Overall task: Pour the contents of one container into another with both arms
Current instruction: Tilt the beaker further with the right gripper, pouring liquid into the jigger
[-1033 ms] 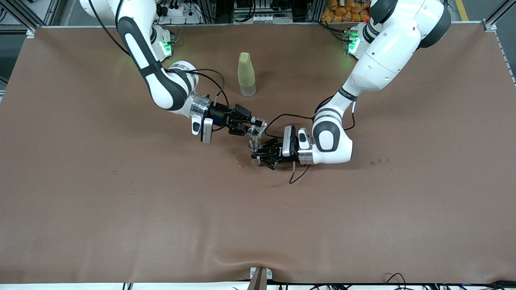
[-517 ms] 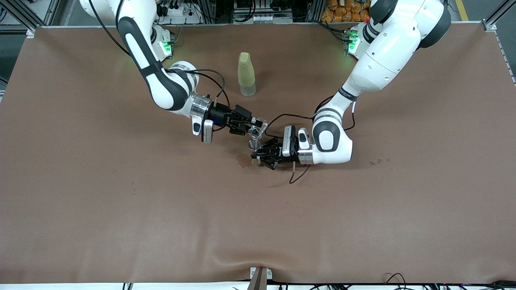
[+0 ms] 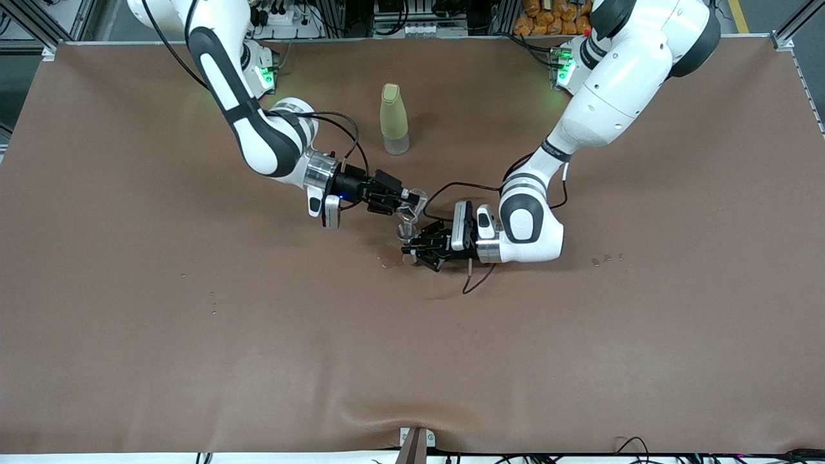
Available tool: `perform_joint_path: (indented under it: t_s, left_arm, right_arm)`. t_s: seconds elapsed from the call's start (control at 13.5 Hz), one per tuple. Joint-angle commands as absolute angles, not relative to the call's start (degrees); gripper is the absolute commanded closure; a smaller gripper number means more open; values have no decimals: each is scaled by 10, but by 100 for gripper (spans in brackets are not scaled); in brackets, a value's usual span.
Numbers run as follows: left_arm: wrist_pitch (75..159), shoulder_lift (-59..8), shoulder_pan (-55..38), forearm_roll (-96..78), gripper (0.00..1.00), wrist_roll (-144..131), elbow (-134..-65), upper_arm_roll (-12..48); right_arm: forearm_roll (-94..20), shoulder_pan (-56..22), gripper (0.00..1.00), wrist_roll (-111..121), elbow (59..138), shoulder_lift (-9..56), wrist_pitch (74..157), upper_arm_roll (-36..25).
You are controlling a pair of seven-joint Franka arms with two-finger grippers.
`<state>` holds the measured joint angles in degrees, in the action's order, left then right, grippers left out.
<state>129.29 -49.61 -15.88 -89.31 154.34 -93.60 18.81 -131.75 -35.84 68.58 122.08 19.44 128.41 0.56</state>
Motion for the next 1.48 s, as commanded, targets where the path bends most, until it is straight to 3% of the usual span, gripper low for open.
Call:
perform_joint_path:
  t_s: [0.0,1.4]
  left_arm:
    - [1296,-499,-159,-911,100,1549,-930,190]
    - [1296,-499,-159,-911,100,1541,-930,190]
  right_arm:
    - [-1331,-359,93,671,1213,203,1284,4]
    - [-1332,-367,93,523,1207,222,1273,4]
